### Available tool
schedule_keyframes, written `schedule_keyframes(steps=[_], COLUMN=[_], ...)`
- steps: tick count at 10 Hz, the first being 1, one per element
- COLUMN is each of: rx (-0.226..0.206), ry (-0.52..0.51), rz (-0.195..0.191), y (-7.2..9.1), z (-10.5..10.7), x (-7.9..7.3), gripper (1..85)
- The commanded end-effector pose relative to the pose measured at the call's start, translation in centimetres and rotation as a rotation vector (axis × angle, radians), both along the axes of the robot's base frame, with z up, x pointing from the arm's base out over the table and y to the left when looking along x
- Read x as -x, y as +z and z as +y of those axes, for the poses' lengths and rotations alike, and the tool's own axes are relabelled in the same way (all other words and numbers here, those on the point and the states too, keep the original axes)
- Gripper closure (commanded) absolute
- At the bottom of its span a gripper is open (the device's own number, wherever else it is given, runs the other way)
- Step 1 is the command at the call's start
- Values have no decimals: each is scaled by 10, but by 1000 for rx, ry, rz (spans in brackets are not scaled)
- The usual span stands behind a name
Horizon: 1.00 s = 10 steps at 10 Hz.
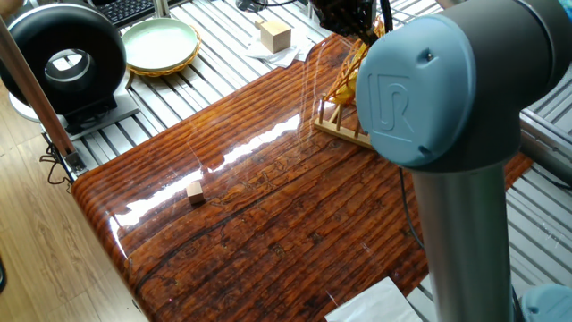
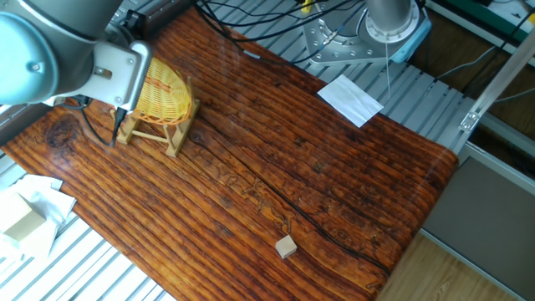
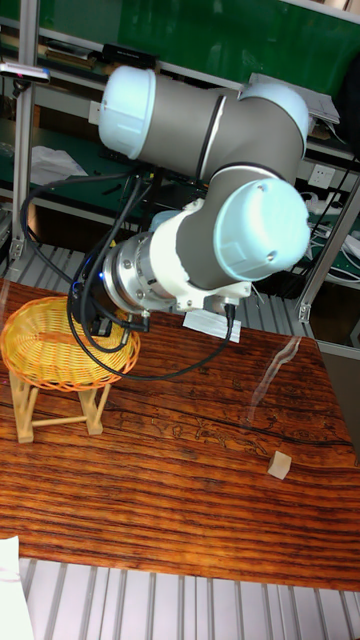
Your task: Put the dish on the dish rack
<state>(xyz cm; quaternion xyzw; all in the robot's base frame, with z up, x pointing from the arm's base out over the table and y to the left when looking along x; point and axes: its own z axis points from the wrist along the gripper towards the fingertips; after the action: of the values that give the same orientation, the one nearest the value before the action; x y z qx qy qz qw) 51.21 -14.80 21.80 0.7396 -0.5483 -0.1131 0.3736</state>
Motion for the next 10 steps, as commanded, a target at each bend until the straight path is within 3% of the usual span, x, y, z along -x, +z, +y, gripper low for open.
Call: schedule_keyframes(steps=[1,10], rx=[-52,-60], ry=[-6,2], rz=[21,54], y=[-10,-5], z=[5,1], x=[2,9], gripper=[847,847])
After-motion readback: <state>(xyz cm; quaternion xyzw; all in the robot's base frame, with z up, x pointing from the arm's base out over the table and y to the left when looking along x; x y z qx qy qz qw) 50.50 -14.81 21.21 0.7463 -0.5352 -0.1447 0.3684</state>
